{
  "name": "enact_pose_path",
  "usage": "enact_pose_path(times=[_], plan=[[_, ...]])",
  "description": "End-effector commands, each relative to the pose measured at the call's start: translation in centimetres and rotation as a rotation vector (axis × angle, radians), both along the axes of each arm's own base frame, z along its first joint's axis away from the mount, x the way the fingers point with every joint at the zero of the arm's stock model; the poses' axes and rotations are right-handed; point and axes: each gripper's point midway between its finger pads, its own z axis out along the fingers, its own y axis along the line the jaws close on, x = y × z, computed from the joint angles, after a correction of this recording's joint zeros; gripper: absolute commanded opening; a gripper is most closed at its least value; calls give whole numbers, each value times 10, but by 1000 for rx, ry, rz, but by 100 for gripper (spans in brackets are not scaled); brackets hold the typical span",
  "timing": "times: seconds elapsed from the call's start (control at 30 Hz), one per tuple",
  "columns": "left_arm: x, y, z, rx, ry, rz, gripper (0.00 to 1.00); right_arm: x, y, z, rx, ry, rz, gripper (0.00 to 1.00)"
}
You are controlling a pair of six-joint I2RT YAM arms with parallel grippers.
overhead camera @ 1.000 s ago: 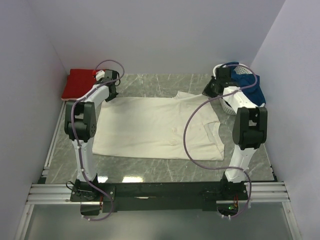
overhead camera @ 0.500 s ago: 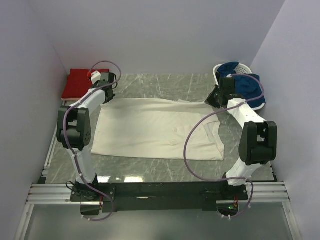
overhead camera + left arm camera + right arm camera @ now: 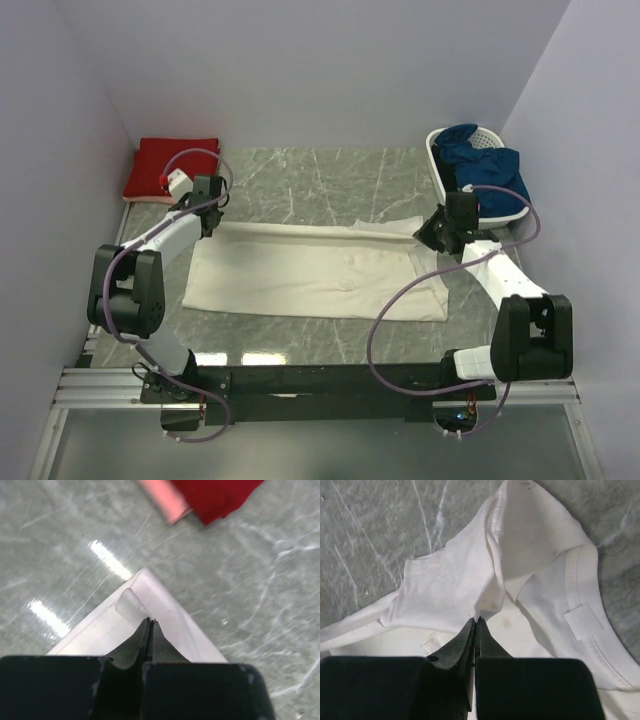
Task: Fold and stack the t-shirts
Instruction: Fold the tshirt
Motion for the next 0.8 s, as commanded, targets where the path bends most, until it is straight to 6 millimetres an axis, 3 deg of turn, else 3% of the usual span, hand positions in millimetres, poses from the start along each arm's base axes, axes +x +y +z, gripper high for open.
enact_pose_path(times=[0.0, 0.4, 0.77], plan=[[-4, 2, 14, -35, -109, 52, 0, -8, -6, 9, 4, -54, -29, 0], [-37, 6, 9, -47, -135, 58, 1, -56, 3, -19, 42, -37, 7, 0], [-61, 6, -9, -62, -120, 41, 1, -75, 0, -31, 31, -27, 4, 0]])
